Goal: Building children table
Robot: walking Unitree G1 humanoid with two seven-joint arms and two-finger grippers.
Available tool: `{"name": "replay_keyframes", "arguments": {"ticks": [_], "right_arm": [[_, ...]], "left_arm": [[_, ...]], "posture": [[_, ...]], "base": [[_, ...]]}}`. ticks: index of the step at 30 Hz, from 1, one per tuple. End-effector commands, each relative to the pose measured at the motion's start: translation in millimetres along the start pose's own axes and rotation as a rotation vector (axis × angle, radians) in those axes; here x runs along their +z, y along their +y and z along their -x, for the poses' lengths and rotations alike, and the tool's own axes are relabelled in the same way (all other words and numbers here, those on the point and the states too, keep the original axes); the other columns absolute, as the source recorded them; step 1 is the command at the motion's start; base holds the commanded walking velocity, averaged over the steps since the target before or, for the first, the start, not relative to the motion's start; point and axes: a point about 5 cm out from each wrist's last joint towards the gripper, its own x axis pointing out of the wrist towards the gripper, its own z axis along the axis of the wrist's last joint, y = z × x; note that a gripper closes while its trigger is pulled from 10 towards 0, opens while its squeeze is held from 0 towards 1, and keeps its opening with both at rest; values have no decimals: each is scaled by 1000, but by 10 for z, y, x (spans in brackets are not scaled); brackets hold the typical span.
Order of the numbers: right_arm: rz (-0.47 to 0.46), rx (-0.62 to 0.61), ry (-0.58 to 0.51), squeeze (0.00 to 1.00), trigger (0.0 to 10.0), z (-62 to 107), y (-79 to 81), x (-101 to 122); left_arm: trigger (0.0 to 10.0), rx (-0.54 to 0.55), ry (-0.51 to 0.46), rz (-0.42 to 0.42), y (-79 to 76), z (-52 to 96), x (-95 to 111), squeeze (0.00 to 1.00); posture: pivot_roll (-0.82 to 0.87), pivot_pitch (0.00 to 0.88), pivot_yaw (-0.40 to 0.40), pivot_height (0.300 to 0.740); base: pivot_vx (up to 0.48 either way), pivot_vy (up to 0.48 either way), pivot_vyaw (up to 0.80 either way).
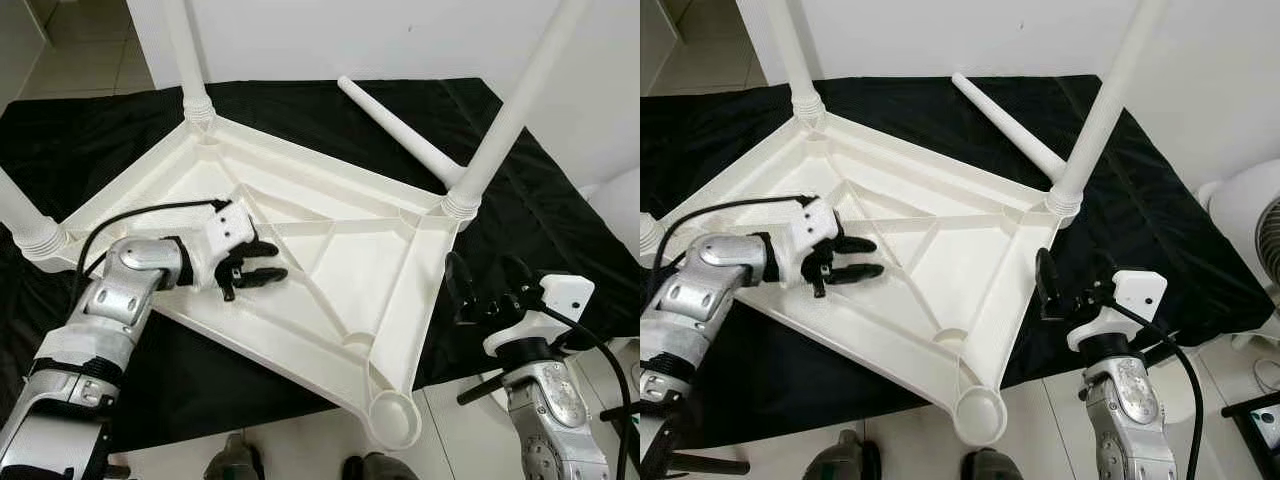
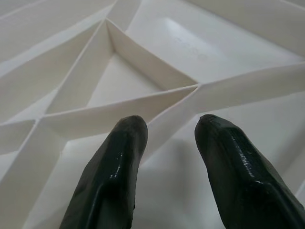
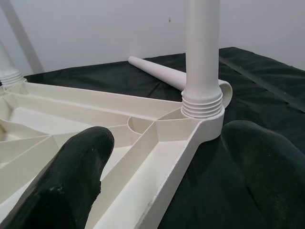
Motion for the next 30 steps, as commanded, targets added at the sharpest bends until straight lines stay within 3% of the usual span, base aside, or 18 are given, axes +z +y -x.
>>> {"name": "replay_keyframes", "arguments": {"ticks": [1,5,14,20,26,30], "right_arm": [[8,-10,7,0,10000,15,-41,-17],[10,-12,5,0,10000,16,-44,-14],[17,-19,1,0,10000,40,-54,6],[17,-24,5,0,10000,49,-59,1],[29,-28,1,0,10000,47,-76,24],[39,-35,1,0,10000,60,-102,38]], "left_arm": [[10000,26,39,-11,1,-21,-53,0],[10000,52,54,-5,27,-34,-69,0],[10000,160,-54,78,198,-18,91,0],[10000,217,-1,57,265,-27,41,0],[10000,228,149,-41,240,-151,-93,0],[10000,162,84,-3,219,-159,-22,0]], "posture": [[-28,49,-21,740],[-30,49,-20,740],[-39,64,-11,740],[-42,73,-11,740],[-49,78,-7,740],[-54,80,-3,740]], "base": [[0,0,0],[0,0,0],[0,0,0],[0,0,0],[0,0,0],[0,0,0]]}}
